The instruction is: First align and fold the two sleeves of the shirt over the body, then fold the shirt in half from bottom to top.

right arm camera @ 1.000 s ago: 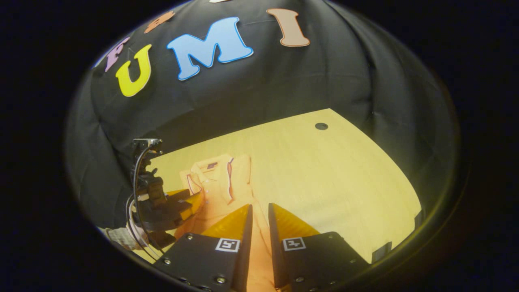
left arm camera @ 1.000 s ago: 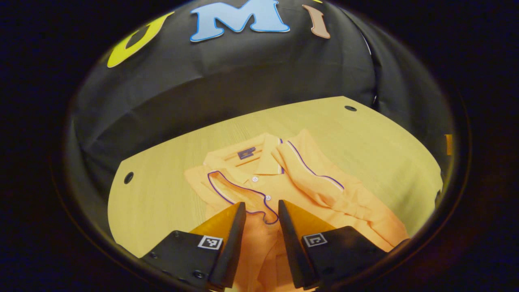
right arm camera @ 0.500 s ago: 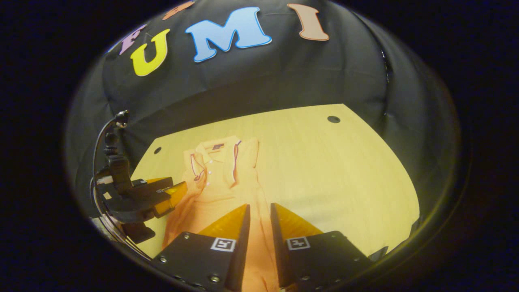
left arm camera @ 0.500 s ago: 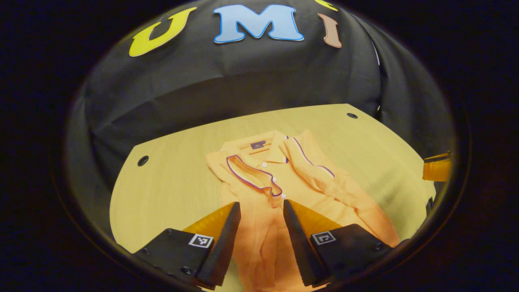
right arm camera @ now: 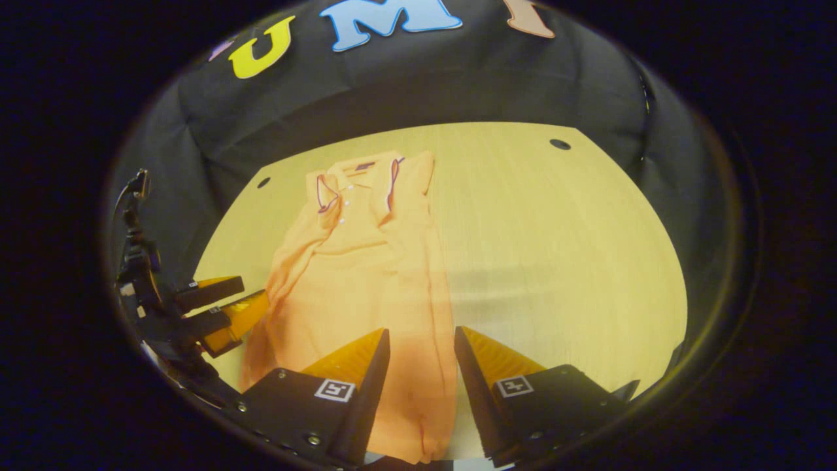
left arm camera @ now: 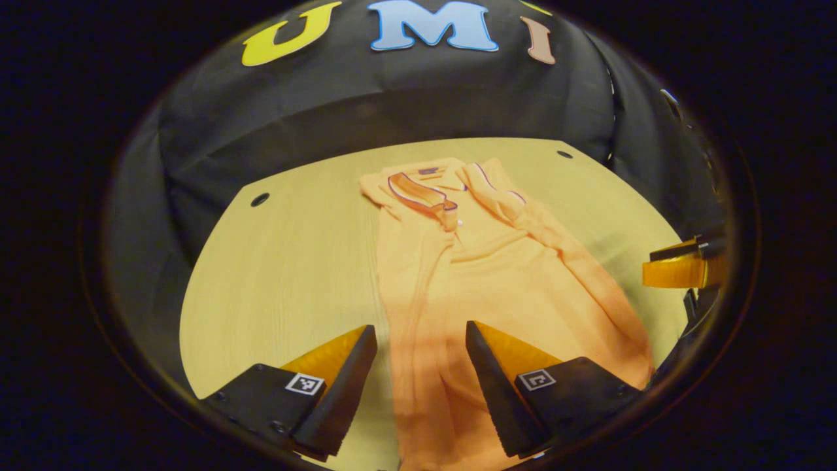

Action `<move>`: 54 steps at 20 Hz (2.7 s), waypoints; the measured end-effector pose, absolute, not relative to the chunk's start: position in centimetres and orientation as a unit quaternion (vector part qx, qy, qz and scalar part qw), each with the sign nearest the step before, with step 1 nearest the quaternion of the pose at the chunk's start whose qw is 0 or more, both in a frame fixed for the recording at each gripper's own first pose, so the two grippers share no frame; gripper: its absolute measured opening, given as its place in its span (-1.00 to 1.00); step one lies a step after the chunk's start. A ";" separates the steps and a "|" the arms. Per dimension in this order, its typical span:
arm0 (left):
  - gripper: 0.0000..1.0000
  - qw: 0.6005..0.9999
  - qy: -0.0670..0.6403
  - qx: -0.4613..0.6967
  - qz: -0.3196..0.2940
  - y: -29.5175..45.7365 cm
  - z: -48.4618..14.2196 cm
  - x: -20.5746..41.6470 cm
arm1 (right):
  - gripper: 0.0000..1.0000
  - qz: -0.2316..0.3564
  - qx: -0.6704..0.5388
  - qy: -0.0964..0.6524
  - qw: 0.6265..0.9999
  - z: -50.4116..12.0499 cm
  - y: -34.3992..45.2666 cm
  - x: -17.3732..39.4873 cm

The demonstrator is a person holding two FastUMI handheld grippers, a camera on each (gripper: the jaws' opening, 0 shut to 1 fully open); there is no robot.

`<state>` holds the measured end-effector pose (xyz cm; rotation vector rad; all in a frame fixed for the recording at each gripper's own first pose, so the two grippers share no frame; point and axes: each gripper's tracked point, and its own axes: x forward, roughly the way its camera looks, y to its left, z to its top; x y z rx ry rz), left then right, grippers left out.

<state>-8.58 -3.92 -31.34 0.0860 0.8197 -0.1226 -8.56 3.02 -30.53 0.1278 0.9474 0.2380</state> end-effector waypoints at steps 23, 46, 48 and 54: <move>0.48 0.894 0.444 0.039 -0.052 -5.0 -36.3 -18.3 | 0.20 0.155 -0.066 0.519 0.838 -36.9 3.8 -15.7; -0.87 0.913 0.406 -0.001 -0.046 -4.3 -31.8 -12.0 | -0.99 0.148 -0.006 0.495 0.856 -34.3 5.2 -11.5; -0.87 0.918 0.393 0.001 -0.046 -4.0 -30.7 -9.9 | -0.99 0.151 -0.005 0.480 0.864 -33.0 5.6 -9.4; -0.87 0.934 0.353 -0.006 -0.043 -2.9 -26.8 -2.4 | -1.00 0.152 0.000 0.426 0.892 -29.0 6.2 -1.0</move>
